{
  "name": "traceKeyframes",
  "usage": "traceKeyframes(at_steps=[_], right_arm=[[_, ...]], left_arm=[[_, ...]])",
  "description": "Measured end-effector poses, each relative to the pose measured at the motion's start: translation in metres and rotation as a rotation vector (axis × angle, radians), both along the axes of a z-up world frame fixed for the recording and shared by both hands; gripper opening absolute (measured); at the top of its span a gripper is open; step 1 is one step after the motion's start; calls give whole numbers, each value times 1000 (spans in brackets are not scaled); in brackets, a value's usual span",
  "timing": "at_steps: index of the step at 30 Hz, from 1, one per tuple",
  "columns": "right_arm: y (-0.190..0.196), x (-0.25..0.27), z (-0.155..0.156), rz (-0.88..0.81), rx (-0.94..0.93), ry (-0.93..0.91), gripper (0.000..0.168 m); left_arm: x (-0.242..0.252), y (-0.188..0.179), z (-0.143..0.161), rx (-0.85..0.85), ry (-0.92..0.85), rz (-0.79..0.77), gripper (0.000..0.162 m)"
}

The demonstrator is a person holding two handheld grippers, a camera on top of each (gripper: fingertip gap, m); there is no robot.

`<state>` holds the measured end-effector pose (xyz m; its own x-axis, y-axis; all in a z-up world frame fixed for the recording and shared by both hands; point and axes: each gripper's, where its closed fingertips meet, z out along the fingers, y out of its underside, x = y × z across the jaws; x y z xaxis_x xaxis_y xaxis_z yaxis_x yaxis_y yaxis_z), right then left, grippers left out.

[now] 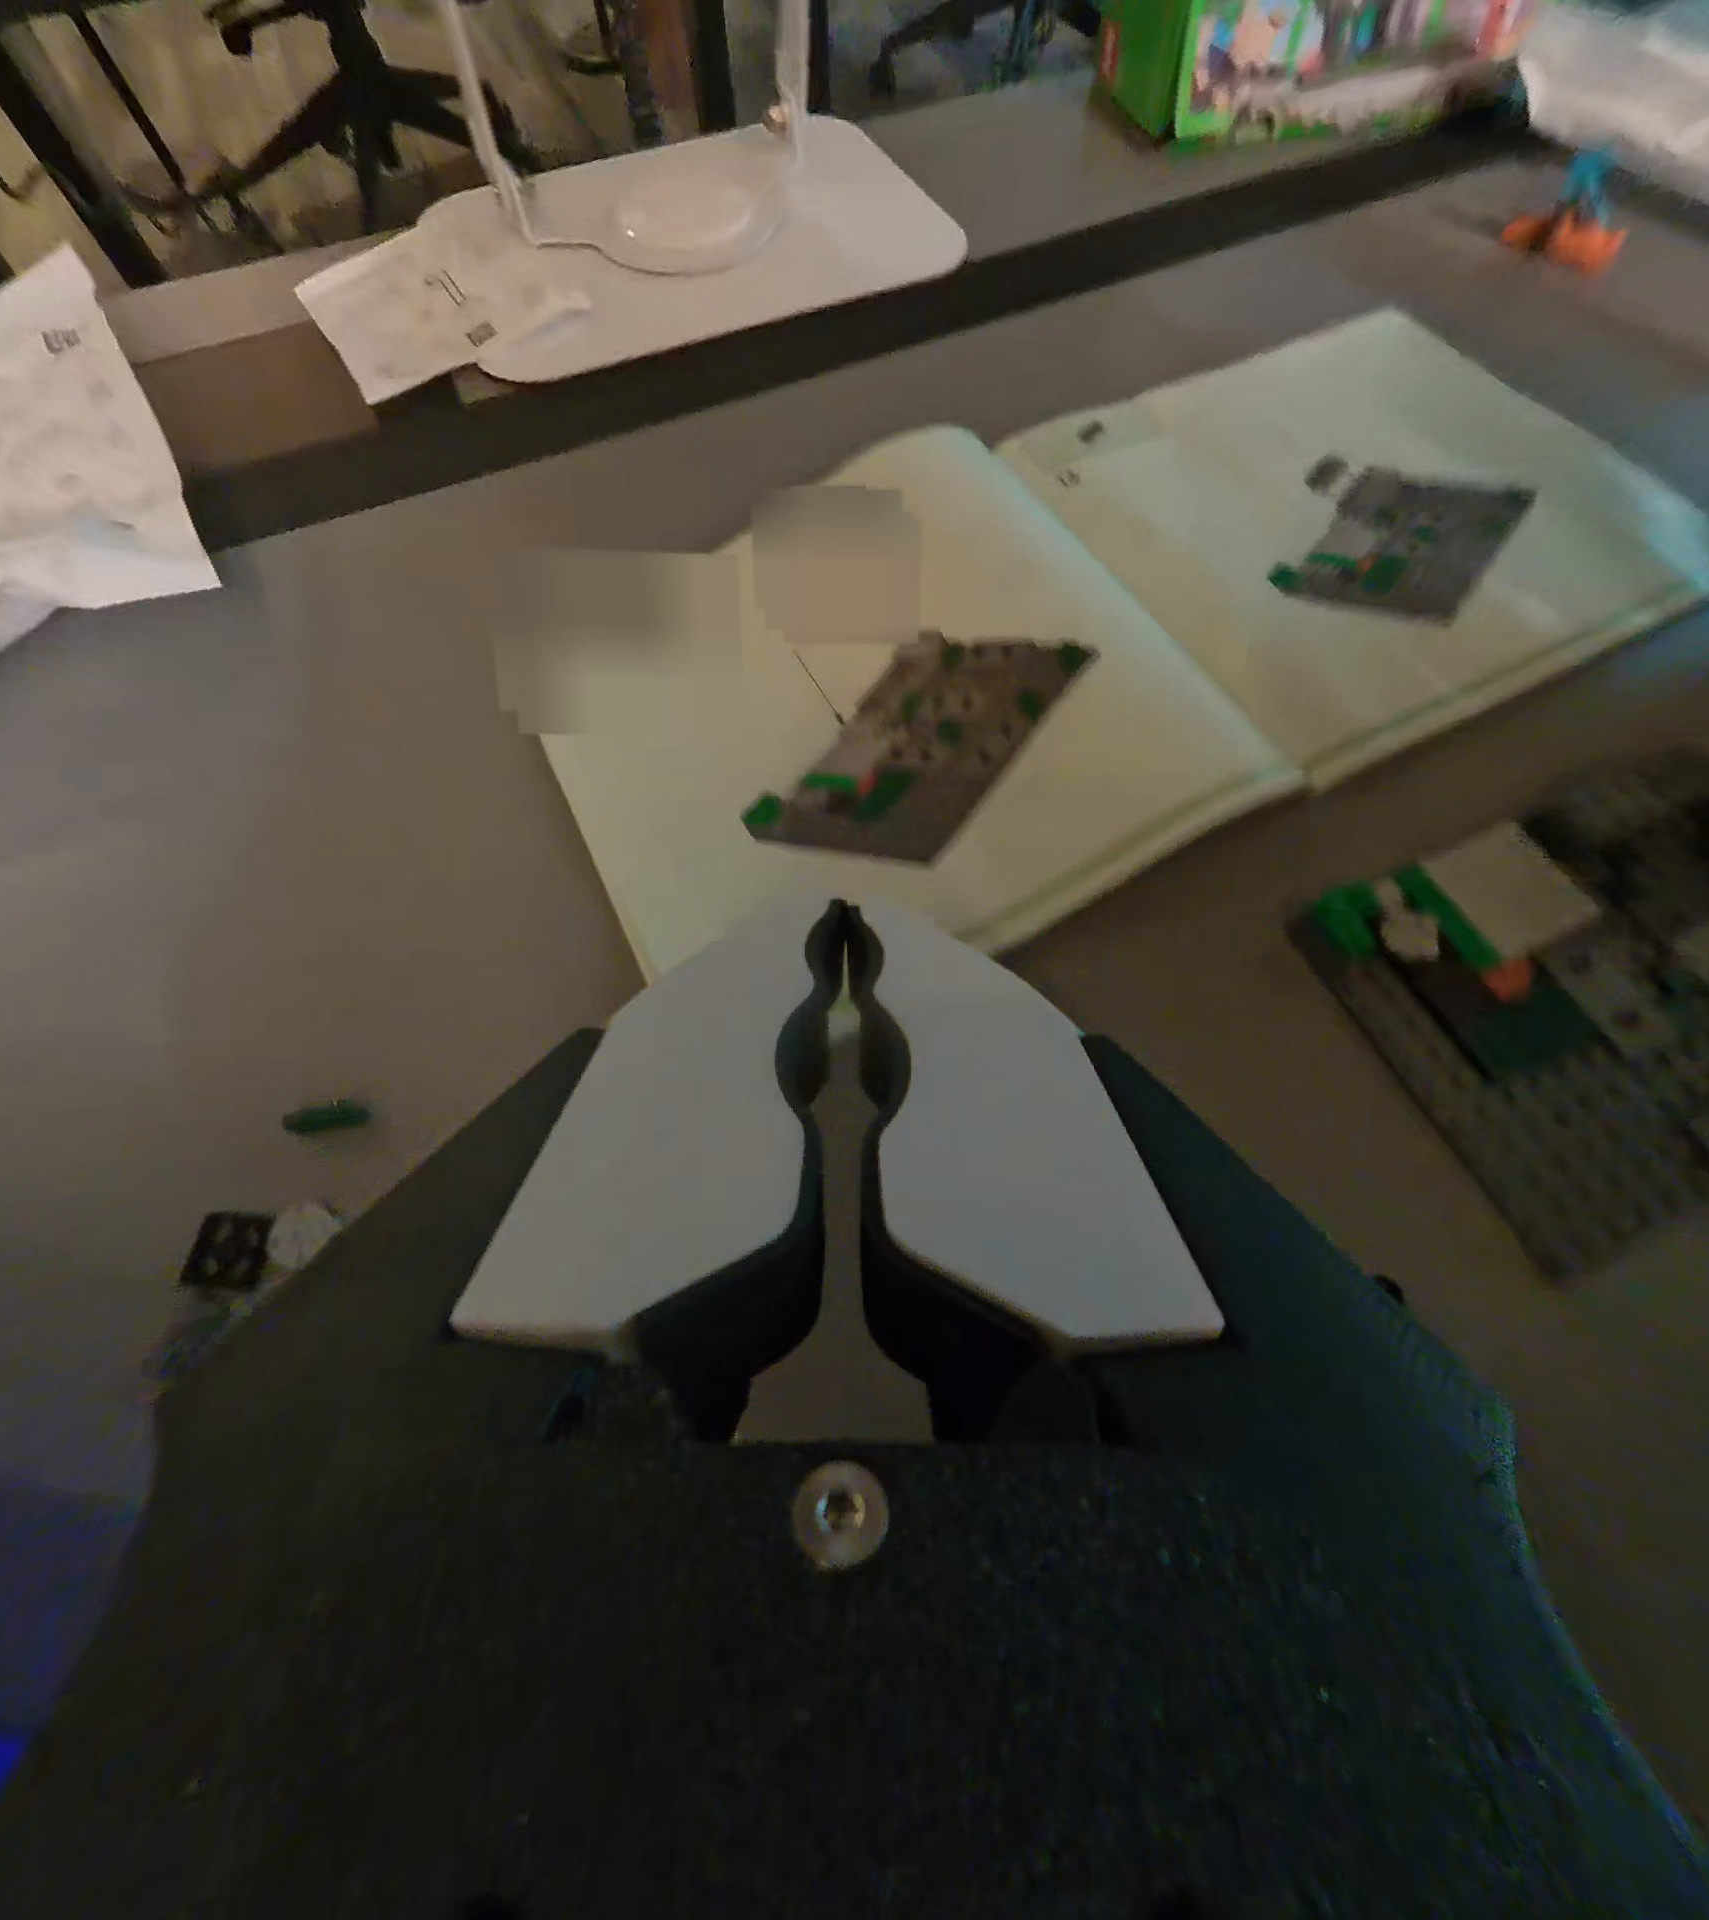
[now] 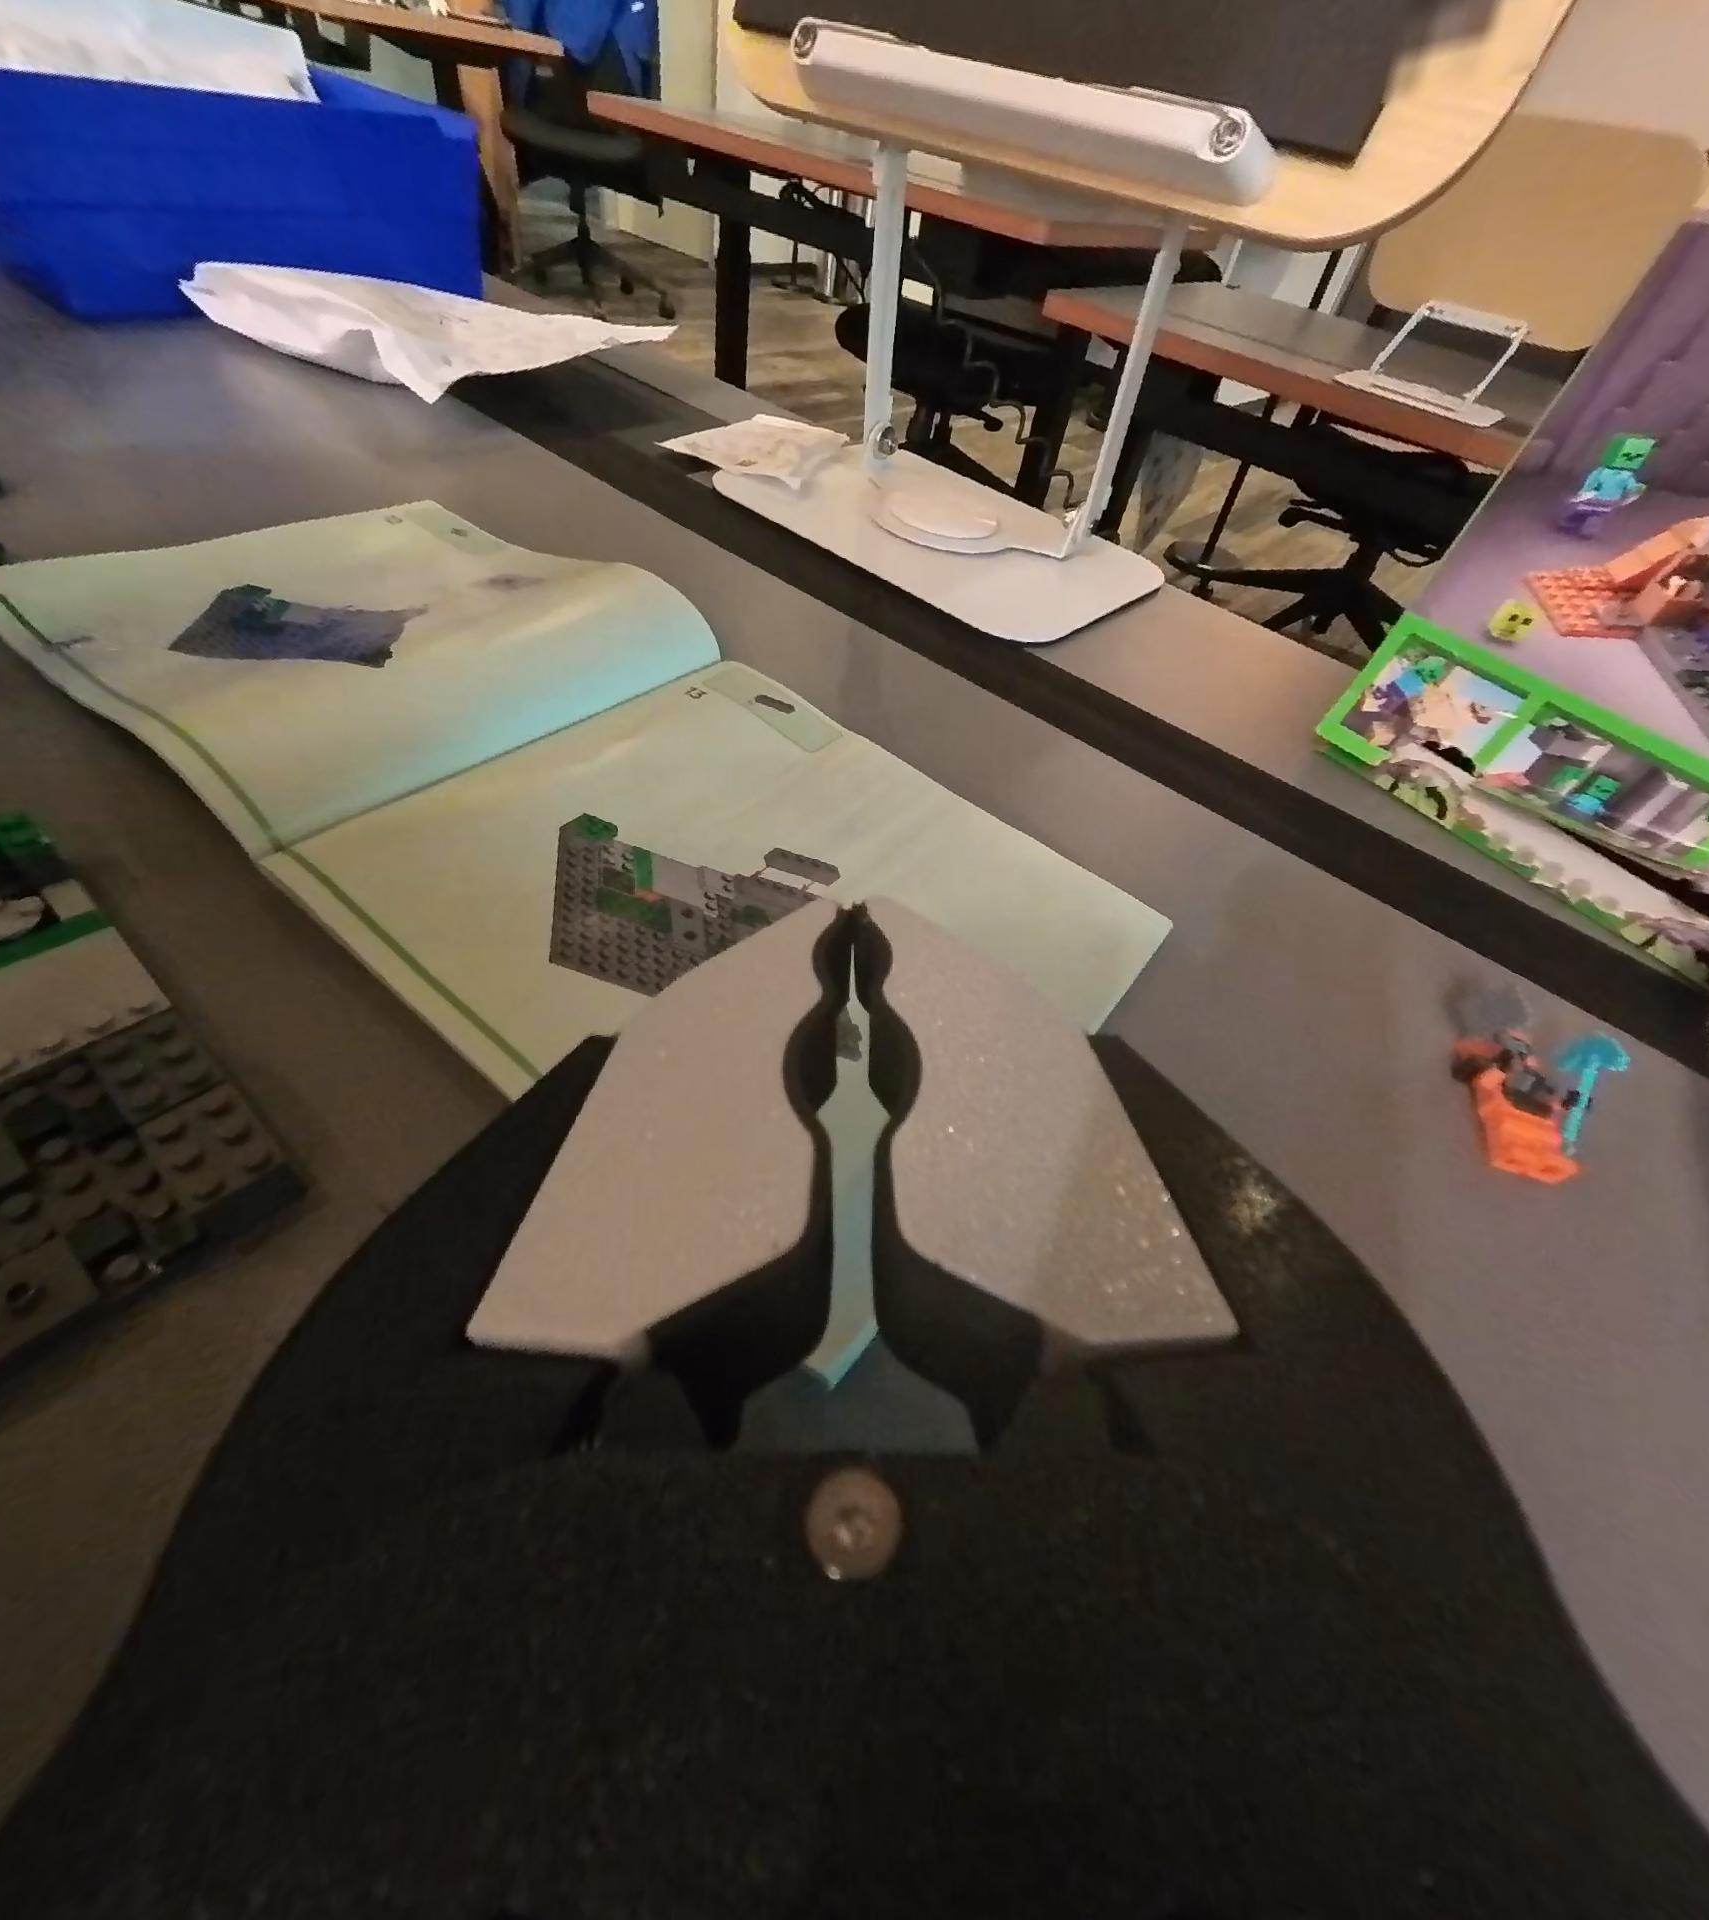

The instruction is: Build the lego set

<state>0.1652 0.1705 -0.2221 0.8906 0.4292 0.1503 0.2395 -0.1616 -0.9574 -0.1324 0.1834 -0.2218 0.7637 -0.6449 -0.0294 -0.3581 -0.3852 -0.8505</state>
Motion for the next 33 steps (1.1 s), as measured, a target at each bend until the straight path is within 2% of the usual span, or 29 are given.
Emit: traceKeyframes(at_steps=[4, 13, 18, 23, 28, 33], right_arm=[[1, 0, 0, 0, -2, -2, 0], [-2, -3, 1, 23, 14, -12, 0], [-2, 0, 5, 5, 40, 11, 0], [-1, 3, 3, -8, 9, 36, 12], [-1, 3, 3, -4, 2, 50, 11], [-2, -1, 0, 15, -9, 25, 2]], left_arm=[[11, -16, -23, 41, 135, -37, 0], [14, -15, -49, 18, 190, -61, 0], [0, -2, -44, 38, 177, 0, 0], [-12, 7, -39, 51, 154, 48, 0], [-16, 11, -39, 59, 152, 65, 0], [-11, 10, -39, 69, 158, 43, 0]])
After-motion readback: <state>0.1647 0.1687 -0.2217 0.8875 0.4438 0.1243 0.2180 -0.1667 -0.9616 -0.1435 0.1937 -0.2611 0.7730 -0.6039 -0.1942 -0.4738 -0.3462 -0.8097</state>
